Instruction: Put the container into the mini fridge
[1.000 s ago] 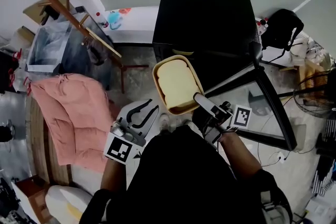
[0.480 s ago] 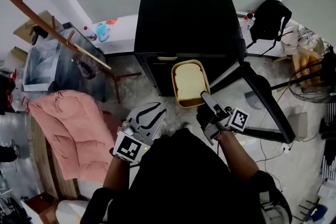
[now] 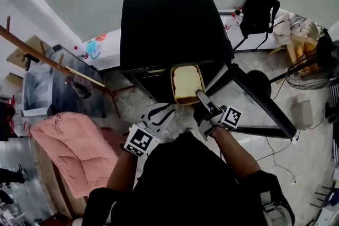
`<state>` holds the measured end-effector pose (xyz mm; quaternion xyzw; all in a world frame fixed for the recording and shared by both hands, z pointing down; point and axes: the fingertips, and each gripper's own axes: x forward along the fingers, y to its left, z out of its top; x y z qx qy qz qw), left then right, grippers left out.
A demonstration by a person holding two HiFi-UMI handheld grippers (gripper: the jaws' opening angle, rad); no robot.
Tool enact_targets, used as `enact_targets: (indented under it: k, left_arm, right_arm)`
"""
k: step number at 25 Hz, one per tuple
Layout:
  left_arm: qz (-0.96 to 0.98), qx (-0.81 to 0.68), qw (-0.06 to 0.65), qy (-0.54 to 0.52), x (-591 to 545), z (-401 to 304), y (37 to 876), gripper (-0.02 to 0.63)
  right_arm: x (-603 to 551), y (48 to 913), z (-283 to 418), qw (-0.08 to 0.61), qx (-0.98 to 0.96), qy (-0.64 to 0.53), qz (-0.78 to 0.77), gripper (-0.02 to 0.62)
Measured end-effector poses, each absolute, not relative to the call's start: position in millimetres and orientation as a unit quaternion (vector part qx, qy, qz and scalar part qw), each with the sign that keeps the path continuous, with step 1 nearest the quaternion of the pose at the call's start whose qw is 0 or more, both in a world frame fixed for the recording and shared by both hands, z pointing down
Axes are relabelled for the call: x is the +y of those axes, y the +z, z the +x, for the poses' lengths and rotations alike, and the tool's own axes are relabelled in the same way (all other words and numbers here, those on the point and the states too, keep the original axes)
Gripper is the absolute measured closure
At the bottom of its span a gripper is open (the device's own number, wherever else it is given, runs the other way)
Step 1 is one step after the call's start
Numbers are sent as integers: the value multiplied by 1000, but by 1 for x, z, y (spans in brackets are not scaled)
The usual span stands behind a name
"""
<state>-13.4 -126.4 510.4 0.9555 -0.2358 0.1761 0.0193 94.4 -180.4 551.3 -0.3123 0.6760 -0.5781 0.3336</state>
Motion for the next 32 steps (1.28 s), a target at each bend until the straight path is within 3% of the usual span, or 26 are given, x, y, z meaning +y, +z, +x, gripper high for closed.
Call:
enact_targets:
  k: [17, 32]
  left_arm:
    - [959, -207, 82, 174, -179, 17, 546, 511]
    - [958, -202, 108, 171, -204, 34, 561, 512]
  right_arm:
    - [-232, 567, 97, 371, 637, -589, -331, 364]
    - [-261, 576, 88, 330, 654, -594, -332, 357]
